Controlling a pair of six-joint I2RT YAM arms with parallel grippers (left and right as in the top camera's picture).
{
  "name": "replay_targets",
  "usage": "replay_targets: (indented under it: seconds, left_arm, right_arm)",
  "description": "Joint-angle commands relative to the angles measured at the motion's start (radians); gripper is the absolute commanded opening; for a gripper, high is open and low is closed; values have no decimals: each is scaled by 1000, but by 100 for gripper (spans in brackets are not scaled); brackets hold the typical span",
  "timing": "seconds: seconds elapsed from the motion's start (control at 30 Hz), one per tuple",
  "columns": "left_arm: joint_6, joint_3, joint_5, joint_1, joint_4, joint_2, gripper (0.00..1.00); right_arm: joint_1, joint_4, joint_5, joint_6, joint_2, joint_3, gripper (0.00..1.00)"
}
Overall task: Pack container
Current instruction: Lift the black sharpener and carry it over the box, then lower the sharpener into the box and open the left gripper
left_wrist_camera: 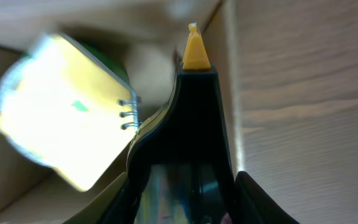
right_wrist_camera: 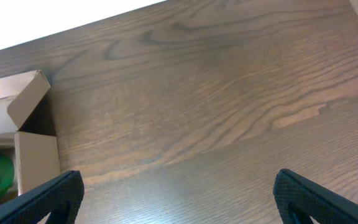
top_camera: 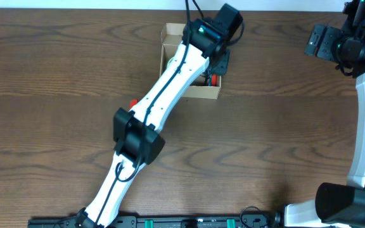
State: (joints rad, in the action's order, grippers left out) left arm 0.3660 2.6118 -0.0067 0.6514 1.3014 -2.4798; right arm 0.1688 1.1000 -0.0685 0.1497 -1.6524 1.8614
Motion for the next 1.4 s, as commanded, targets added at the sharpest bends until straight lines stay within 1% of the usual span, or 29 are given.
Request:
replay_targets:
  seconds: [0.0, 0.37, 0.47, 0.5, 0.53, 0.63, 0.67, 0.87, 0.97, 1.03, 1.2, 1.27, 1.33, 1.37]
  left_arm:
    - [-20, -7, 33, -8, 7, -57, 6]
    - [-23, -7, 79, -18, 18, -144, 6]
    - [-22, -7, 79, -18, 19, -150, 8]
    - [-22, -7, 79, -18, 17, -150, 11]
    - [-23, -6, 79, -18, 14, -149, 18]
    - [-23, -4, 79, -20, 16, -147, 45]
    - [-23, -4, 79, -20, 21, -145, 47]
    - [-31, 9, 77, -23, 41, -116, 46]
    - [-37, 10, 76, -23, 39, -80, 52]
    - [-37, 11, 65, -23, 39, -56, 58]
    - [-37, 11, 55, -23, 38, -8, 64]
    - [-37, 11, 55, -23, 48, 5, 64]
    - [-37, 11, 51, -23, 63, 19, 56]
    - [-37, 11, 44, -23, 71, 26, 56]
  right_arm:
    - [7, 0, -10, 2, -5, -7, 99]
    - [7, 0, -10, 2, -5, -7, 99]
    - [7, 0, -10, 2, -5, -7, 99]
    - [7, 0, -10, 2, -5, -7, 99]
    - [7, 0, -10, 2, -5, -7, 99]
    - [7, 0, -10, 2, -5, -7, 99]
    - [7, 0, -10, 2, -5, -7, 99]
    - [7, 0, -10, 2, -5, -7, 99]
    - [7, 0, -10, 2, -5, -7, 99]
    - [7, 0, -10, 2, -5, -7, 99]
    - [7, 0, -10, 2, -5, -7, 99]
    - [7, 0, -10, 2, -5, -7, 99]
    - [7, 0, -10, 2, -5, -7, 99]
    - [7, 0, -10, 2, -5, -7, 99]
